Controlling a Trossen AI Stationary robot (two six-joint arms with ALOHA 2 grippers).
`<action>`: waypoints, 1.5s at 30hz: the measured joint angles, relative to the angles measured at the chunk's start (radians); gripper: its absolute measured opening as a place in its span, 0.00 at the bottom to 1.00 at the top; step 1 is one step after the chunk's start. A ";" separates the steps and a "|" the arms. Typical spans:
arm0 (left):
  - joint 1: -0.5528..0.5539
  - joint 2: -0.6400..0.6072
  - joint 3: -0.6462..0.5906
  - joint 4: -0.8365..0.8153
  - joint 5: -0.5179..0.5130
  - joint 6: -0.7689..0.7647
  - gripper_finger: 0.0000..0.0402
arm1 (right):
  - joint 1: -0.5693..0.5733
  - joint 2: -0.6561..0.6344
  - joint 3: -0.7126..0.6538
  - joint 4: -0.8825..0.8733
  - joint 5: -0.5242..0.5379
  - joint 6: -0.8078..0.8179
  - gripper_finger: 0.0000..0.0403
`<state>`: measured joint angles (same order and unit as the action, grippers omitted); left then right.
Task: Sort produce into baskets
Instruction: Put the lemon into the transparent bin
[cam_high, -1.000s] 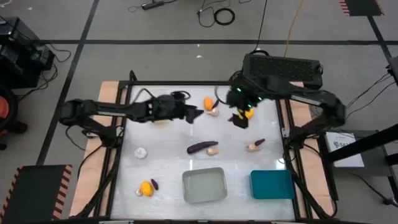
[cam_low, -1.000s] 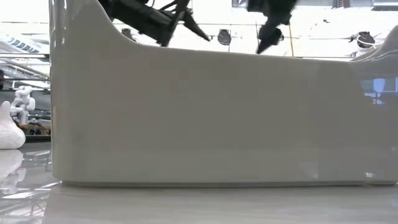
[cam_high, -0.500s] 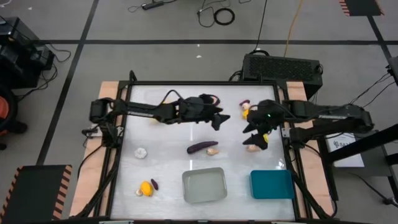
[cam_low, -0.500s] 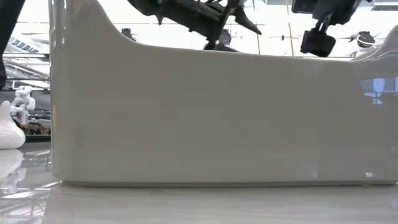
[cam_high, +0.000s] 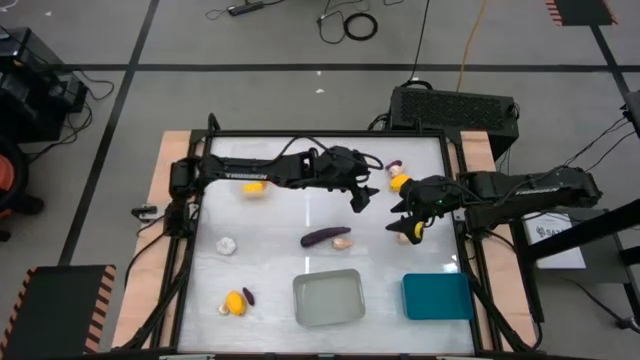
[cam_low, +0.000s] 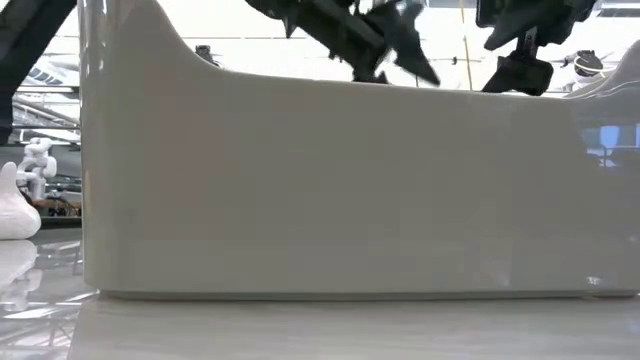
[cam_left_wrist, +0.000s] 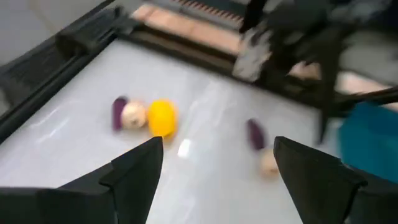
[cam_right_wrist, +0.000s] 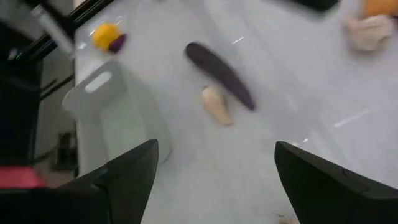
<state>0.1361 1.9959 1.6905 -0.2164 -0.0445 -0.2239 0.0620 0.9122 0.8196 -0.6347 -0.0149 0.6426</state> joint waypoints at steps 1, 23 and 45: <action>0.005 0.010 0.000 -0.020 -0.014 -0.005 0.78 | 0.000 0.000 0.000 0.000 0.013 0.012 0.78; 0.232 0.088 -0.002 -0.305 -0.173 -0.515 0.78 | -0.001 0.072 0.000 0.016 0.019 0.157 0.78; 0.209 0.233 -0.002 -0.308 -0.193 -0.660 0.78 | -0.001 0.100 0.001 -0.006 0.010 0.082 0.78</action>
<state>0.3449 2.2285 1.6890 -0.5247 -0.2375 -0.8835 0.0612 1.0122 0.8204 -0.6403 -0.0054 0.7244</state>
